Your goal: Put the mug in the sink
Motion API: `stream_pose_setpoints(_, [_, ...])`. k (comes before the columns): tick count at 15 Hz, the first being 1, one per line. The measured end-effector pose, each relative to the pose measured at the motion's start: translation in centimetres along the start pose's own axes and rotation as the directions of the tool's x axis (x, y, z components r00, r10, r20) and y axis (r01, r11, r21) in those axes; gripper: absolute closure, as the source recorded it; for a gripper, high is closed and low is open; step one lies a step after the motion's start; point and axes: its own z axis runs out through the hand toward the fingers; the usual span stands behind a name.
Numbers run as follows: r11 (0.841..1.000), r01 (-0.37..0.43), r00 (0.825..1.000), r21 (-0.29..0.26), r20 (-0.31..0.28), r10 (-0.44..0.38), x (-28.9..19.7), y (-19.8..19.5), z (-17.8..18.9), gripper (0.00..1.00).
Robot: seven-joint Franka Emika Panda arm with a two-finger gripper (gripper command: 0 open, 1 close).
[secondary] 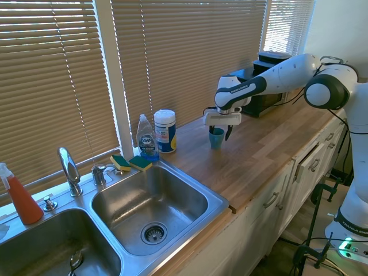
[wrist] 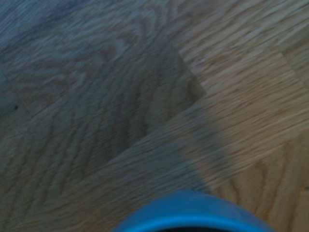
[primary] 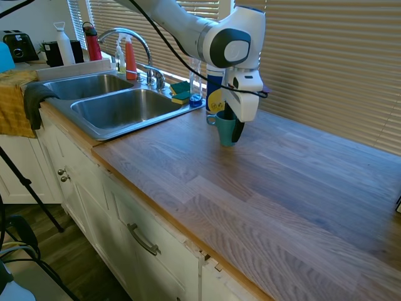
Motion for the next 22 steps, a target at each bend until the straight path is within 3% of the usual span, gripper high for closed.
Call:
stream_pose_setpoints(10, [1.0,0.024,0.999,0.013,0.027,-0.024,0.0,-0.1,0.5,1.0])
stream_pose_setpoints(15, [0.994,0.101,0.994,0.053,0.024,-0.102,-0.3,-0.1,0.2,1.0])
stream_pose_setpoints(19, [0.971,0.216,0.975,0.099,0.031,-0.22,-2.7,1.1,-1.3,1.0])
stream_pose_setpoints(22, [0.937,0.318,0.945,0.144,0.033,-0.326,-8.2,2.0,-4.5,1.0])
